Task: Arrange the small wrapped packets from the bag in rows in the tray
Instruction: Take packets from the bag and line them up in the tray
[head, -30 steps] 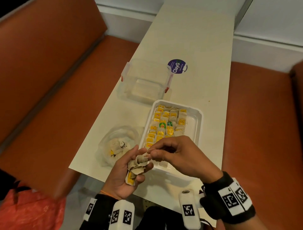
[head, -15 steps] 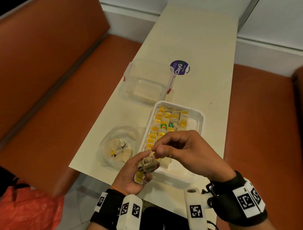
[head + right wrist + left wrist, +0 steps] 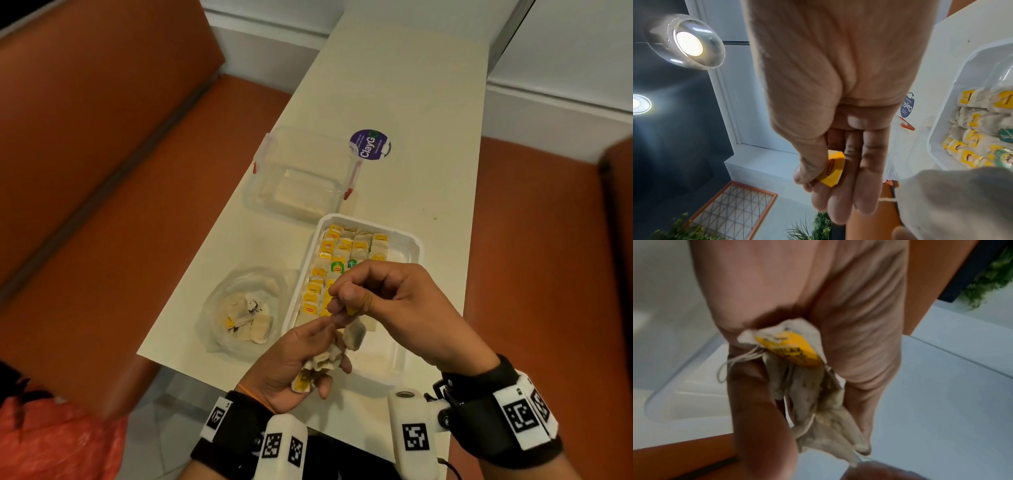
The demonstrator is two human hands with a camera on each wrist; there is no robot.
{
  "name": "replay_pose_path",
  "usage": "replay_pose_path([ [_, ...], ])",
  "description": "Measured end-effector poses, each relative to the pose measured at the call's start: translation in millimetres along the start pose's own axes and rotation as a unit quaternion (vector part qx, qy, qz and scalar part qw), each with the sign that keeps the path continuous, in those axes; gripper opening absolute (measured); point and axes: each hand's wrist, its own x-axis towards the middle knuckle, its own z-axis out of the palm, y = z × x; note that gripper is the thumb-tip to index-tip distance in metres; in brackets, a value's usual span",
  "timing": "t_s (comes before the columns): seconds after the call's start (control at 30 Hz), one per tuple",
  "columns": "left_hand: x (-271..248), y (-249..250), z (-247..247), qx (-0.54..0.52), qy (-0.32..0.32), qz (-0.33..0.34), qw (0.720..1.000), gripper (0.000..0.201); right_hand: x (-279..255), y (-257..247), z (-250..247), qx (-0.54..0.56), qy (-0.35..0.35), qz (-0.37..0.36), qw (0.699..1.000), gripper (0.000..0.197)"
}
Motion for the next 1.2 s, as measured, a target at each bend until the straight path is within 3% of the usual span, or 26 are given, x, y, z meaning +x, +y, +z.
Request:
replay_pose_path([
  [0.2,8.6,7.3,16.3,0.051,0.023,-0.001,0.998,0.036,-2.9,-3.9,-6.1,0.001,-0.008,-0.013,1.000,0.016],
  [0.3,13.4,11.4,23.3,0.060,0.020,-0.011,0.998,0.038,-3.9,-6.0,-9.4,0.005,-0.013,-0.019,1.000,0.016],
  [0.5,19.1,-1.8,18.0,0.000,-0.011,-0.021,1.000,0.017,-3.5,-3.6,-11.8,0.018,-0.012,-0.008,1.000,0.015],
  [0.73,16.4,-6.5,6.5,-0.032,0.032,0.021,0.999,0.054,-7.8,-0.2,-21.6,0.002,0.031,-0.003,0.999,0.016],
  [0.83,16.2,-5.2,3.2,-0.046,0.060,0.041,0.996,0.031,-10.6,-2.3,-25.6,0.006,0.025,-0.005,1.000,0.015],
  [0.9,17.5,-3.1,5.1,-0.042,0.070,0.051,0.995,0.027,-11.4,-3.3,-27.0,0.003,0.017,-0.006,1.000,0.015],
  [1.1,29.4,-4.7,16.1,0.120,0.170,0.074,0.975,0.057,-10.3,-1.6,-27.1,0.022,0.020,-0.005,1.000,0.018],
  [1.2,32.7,-7.3,21.5,0.149,0.191,0.089,0.966,0.066,-10.7,0.2,-28.8,0.020,0.019,-0.005,1.000,0.017],
])
